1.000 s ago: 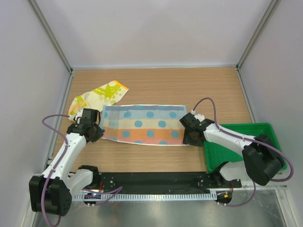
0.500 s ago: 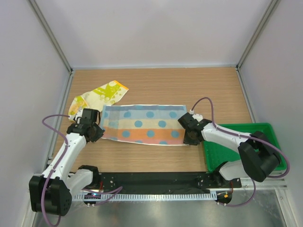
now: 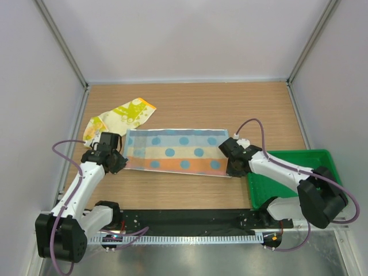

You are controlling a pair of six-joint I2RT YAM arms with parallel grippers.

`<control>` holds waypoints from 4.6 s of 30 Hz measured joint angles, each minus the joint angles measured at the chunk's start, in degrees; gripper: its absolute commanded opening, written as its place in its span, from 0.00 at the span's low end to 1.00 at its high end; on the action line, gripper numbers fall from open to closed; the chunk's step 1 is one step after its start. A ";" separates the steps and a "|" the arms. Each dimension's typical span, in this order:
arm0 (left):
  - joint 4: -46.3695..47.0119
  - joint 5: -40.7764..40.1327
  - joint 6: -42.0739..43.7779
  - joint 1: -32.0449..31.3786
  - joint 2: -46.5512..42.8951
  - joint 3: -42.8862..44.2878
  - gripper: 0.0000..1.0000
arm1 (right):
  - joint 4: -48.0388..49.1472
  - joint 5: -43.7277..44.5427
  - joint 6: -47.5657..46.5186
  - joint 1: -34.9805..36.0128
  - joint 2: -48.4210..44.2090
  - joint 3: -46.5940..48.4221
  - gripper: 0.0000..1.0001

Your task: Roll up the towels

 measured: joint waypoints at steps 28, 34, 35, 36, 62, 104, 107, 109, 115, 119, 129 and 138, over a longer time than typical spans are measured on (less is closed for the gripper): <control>-8.24 10.21 8.07 0.37 20.13 24.59 0.00 | -9.90 -7.96 -8.83 -11.63 8.55 22.91 0.01; -8.39 10.49 10.73 1.31 28.13 30.84 0.00 | -8.92 -10.10 -11.61 -14.05 15.06 28.50 0.01; -8.31 10.45 10.97 1.53 29.16 31.98 0.00 | -8.90 -10.36 -12.04 -14.62 15.87 29.35 0.01; -8.26 10.43 11.17 1.77 30.08 33.03 0.00 | -8.94 -10.56 -12.46 -15.21 16.63 30.27 0.01; -8.26 8.92 12.68 4.31 47.89 46.51 0.00 | -10.25 -16.33 -17.25 -22.43 31.34 43.74 0.02; -2.43 12.17 15.26 3.19 35.23 36.50 0.52 | 9.33 -37.42 -16.55 -10.03 24.41 39.04 0.01; -0.09 14.99 15.28 1.22 36.13 31.71 0.50 | 16.50 -46.66 -13.64 -4.48 30.58 38.97 0.01; 1.01 16.35 15.23 0.26 36.94 29.44 0.49 | 19.63 -51.32 -12.72 -2.51 35.39 40.22 0.01; 3.19 17.05 15.15 -0.31 39.23 27.47 0.46 | 22.53 -60.19 -12.68 1.18 46.82 45.88 0.01; 5.40 16.94 14.45 0.39 41.09 27.47 0.42 | 25.97 -64.02 -11.93 1.92 49.24 46.51 0.01; 7.34 13.00 11.61 3.67 45.62 26.53 0.37 | 35.93 -70.16 -7.15 0.92 54.62 48.54 0.01; 7.06 11.43 10.58 3.74 46.31 26.69 0.36 | 40.59 -71.43 -5.14 0.15 59.17 49.29 0.01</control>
